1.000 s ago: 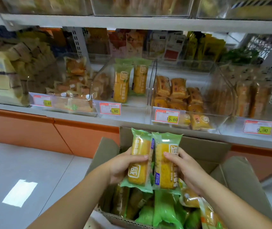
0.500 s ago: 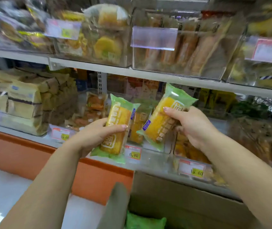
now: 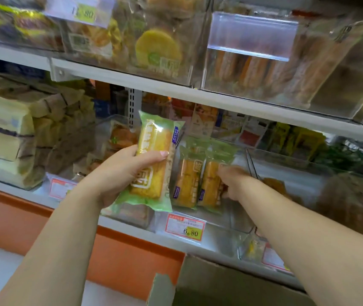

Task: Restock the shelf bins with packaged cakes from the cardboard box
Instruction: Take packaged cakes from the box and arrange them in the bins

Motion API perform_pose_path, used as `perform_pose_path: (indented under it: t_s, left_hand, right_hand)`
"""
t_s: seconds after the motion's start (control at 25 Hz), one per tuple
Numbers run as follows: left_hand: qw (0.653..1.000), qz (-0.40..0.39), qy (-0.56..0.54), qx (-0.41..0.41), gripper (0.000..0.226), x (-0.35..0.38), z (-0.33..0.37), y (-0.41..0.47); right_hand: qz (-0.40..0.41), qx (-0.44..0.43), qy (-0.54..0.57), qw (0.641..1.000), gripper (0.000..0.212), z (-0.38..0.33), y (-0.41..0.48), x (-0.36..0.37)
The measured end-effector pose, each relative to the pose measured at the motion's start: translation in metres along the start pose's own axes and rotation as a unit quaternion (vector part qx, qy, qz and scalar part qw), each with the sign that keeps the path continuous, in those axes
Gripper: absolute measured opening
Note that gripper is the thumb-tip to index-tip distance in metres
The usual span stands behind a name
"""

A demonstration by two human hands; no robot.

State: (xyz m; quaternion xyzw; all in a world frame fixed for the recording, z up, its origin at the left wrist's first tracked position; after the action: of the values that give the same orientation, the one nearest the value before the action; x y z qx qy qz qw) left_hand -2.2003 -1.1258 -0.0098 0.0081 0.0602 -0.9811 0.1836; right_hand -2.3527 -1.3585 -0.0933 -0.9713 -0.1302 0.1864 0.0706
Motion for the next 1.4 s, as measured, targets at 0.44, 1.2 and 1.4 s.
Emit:
perform_pose_path:
  t_s: [0.44, 1.2, 1.4]
  left_hand:
    - [0.975, -0.044, 0.219, -0.013, 0.051, 0.037, 0.004, -0.003]
    - [0.990, 0.054, 0.111, 0.062, 0.056, 0.032, 0.016, -0.002]
    - [0.960, 0.112, 0.213, 0.146, 0.081, 0.036, 0.041, 0.001]
  right_hand:
    - [-0.235, -0.124, 0.032, 0.964, 0.061, -0.074, -0.104, -0.017]
    - [-0.115, -0.347, -0.231, 0.902, 0.097, -0.093, -0.149, -0.047]
    - [-0.148, -0.431, -0.360, 0.814, 0.077, -0.104, -0.158, 0.006]
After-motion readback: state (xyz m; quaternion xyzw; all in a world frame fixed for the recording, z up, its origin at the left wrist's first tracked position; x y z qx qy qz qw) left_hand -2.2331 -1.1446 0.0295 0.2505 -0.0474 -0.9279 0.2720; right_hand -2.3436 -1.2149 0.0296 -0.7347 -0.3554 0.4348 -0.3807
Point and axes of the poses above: each hand's wrist, its own y-axis towards the middle knuckle, its own x-axis out of the palm, z = x × y, the point moved 10 cm from there along y, towards the middle knuckle, and after that the axes turned 7 degrees about -x, right-handed, at the moved point
